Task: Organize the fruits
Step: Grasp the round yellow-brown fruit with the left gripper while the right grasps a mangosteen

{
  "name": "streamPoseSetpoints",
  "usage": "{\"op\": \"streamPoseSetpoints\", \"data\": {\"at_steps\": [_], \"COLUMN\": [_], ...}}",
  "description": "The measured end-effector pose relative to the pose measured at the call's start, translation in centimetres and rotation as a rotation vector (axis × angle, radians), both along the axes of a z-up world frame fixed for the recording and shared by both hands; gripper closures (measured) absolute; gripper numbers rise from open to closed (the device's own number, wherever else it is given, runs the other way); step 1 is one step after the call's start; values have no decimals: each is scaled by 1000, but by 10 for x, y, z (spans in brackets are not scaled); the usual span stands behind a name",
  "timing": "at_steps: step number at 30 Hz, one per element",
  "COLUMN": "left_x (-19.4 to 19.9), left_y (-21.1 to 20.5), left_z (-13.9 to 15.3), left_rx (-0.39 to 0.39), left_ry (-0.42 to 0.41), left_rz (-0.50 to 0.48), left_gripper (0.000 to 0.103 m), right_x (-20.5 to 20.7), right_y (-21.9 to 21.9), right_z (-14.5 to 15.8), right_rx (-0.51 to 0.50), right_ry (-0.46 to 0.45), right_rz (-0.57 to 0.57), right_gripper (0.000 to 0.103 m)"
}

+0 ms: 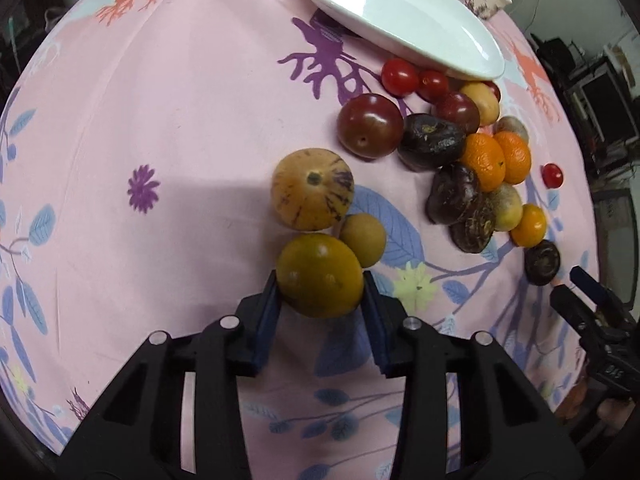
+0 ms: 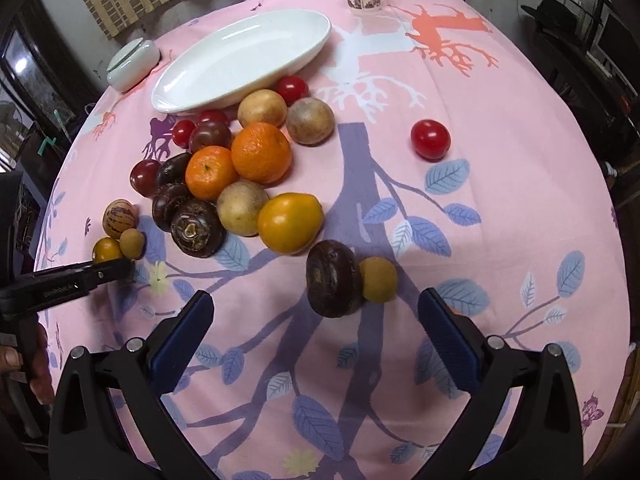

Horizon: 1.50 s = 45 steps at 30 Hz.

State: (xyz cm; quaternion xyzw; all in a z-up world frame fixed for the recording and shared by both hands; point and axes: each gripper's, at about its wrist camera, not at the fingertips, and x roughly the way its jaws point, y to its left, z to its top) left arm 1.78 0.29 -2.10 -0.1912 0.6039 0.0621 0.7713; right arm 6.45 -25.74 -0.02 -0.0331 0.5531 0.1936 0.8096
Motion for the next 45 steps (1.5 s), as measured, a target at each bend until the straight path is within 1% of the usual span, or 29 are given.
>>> {"op": "streamPoseSetpoints", "data": {"at_steps": [3,4,5,6,8,10,13,16,17,18,19,20,23,27,29,30,32,33,34,36,40,43,45], "left_x": [-12,-19,-22,-25,-33,-39,-45,-47,-47,-47,-47,-45,-43,-42,-42,-41,-42,-42,-42,-42,-41,-41,-41], "left_y": [3,9,11,13,15,18,25,29,28,28,28,28,26,25,24,24,24,25,25,24,23,24,24], "left_z": [3,3,3,4,4,0,-5,-4,-5,-5,-5,-5,-5,-5,-5,-6,-6,-6,-7,-7,-7,-7,-6], "left_rx": [33,25,12,-5,-32,-50,-86,-83,-81,-81,-79,-77,-70,-60,-54,-56,-62,-65,-65,-62,-55,-51,-50], "left_ry": [-3,-2,-1,-2,-7,-2,10,4,4,4,1,0,-4,-4,-2,-3,-8,-11,-13,-12,-11,-10,-11], "left_rz": [-15,-9,1,9,19,27,59,63,63,63,62,61,58,53,50,51,55,56,56,54,46,41,41], "left_gripper": [64,64,64,64,64,64,64,63,63,63,63,63,63,63,63,63,63,63,63,63,63,63,63], "right_x": [-2,-2,-2,0,2,3,4,8,11,14,17,21,26,24,22,22,21,20,19,15,13,17,22], "right_y": [-2,-4,-6,-10,-15,-13,-3,4,5,6,6,6,3,9,3,-4,-15,-21,-22,-21,-20,-12,-8], "right_z": [-1,-3,-7,-12,-16,-15,-12,-8,-8,-7,-8,-10,-13,-12,-9,-4,2,3,2,-2,-14,-20,-23], "right_rx": [-13,-21,-36,-45,-25,-8,-12,-28,-39,-62,-90,-125,-135,-171,-122,-60,22,66,85,79,96,88,87], "right_ry": [-8,-8,1,27,50,52,35,2,-8,-21,-28,-26,-25,-45,-28,-14,3,31,53,83,128,130,128], "right_rz": [43,50,53,51,42,57,82,90,83,77,71,64,58,95,82,57,17,7,11,24,10,14,10], "right_gripper": [1,8,22,25,27,33,33,34,39,42,49,51,51,51,52,52,51,51,51,51,51,52,55]}}
